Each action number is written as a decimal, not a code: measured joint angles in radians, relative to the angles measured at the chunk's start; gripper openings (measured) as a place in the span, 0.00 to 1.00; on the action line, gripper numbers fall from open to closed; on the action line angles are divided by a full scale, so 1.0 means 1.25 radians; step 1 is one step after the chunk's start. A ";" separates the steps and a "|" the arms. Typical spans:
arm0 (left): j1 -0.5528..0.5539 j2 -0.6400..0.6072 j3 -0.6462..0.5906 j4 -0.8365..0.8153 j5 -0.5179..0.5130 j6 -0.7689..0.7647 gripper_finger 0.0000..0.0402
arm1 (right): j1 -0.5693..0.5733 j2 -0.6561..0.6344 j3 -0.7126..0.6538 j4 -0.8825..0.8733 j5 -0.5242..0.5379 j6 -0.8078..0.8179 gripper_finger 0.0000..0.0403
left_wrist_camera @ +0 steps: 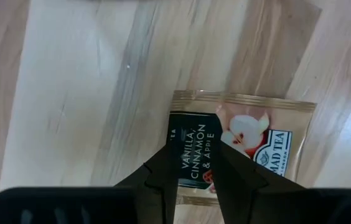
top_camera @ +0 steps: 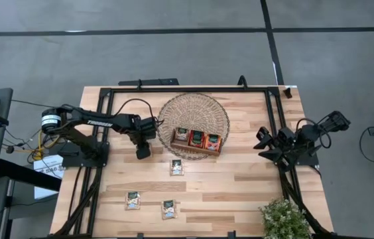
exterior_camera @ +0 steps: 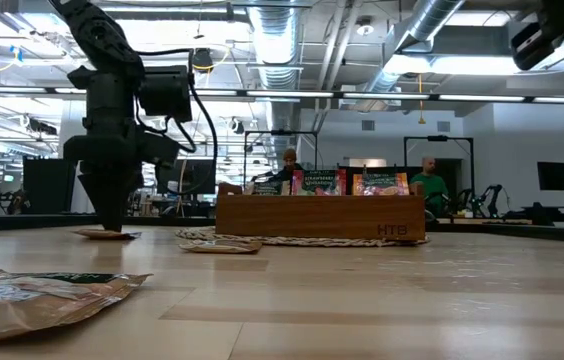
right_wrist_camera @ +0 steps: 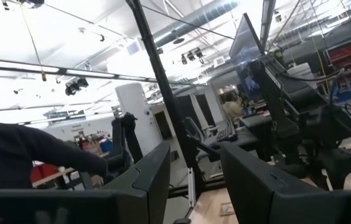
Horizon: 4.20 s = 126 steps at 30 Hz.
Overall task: Pick & Place Tea
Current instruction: Put the brown tea bag into the left section of the wooden organizer
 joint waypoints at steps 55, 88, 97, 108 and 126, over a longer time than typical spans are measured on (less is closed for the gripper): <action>0.068 0.088 0.054 0.002 0.020 0.040 0.21 | 0.000 -0.014 0.000 -0.020 -0.016 0.021 0.33; 0.020 0.051 0.075 -0.036 -0.050 0.037 0.00 | 0.000 -0.013 0.000 -0.021 -0.013 0.015 0.33; 0.016 0.049 0.090 -0.103 -0.059 0.022 0.00 | 0.000 -0.014 0.000 -0.021 -0.013 0.015 0.33; 0.015 0.047 0.239 -0.247 -0.100 0.055 0.00 | 0.000 -0.014 0.000 -0.021 -0.013 0.014 0.33; -0.011 0.045 0.353 -0.375 -0.126 0.081 0.00 | 0.000 -0.014 0.000 -0.021 -0.013 -0.004 0.33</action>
